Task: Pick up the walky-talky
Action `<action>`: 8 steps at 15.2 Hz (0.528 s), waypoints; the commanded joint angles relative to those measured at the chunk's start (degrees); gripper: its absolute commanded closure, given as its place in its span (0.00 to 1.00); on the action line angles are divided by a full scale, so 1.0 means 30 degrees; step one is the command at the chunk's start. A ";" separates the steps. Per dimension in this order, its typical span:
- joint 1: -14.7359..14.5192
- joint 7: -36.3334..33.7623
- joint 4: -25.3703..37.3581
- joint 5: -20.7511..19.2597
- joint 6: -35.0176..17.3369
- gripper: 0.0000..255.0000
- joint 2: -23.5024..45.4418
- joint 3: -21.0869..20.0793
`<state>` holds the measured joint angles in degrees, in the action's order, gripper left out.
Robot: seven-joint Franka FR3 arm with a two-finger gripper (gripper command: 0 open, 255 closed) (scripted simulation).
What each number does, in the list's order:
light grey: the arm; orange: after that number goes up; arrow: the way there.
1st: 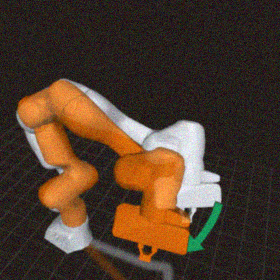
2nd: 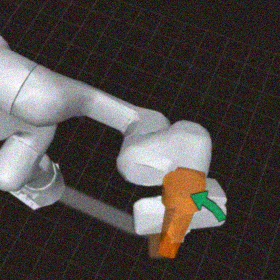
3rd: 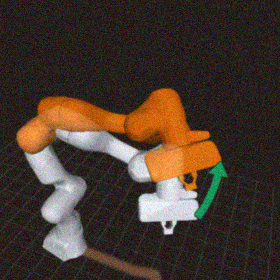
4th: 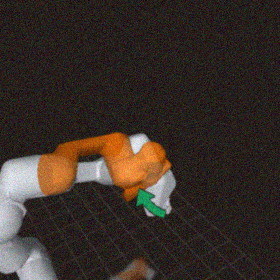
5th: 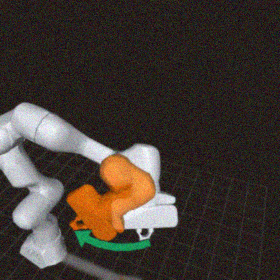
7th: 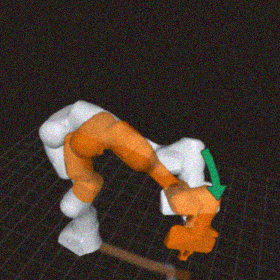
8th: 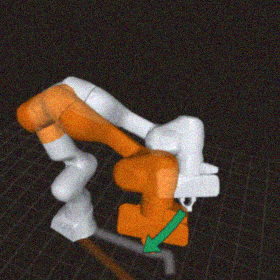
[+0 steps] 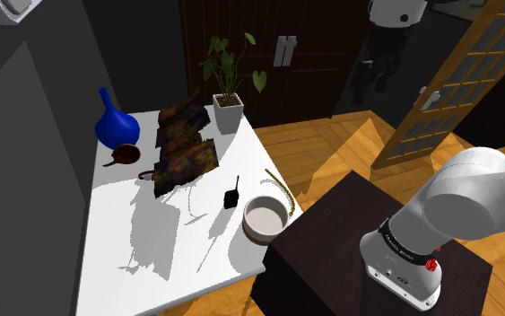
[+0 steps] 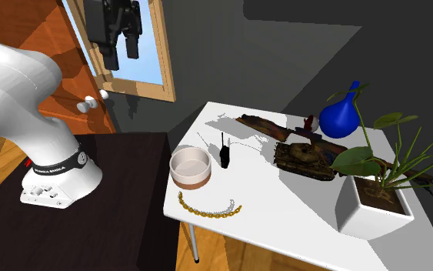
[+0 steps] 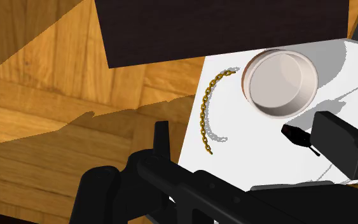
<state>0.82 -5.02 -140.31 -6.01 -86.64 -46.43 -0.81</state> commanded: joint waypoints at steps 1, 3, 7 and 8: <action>0.0000 0.0000 0.0000 0.0000 0.0000 0.00 0.0000 0.0000; -0.0102 -0.0509 -0.0563 0.0398 -0.1137 0.00 0.0764 -0.0206; -0.0323 -0.1448 -0.1405 0.1166 -0.3485 0.00 0.2617 -0.0631; -0.0384 -0.1668 -0.1553 0.1351 -0.4082 0.00 0.3146 -0.0737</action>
<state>-0.07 -9.18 -144.04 -2.65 -96.93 -38.19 -2.59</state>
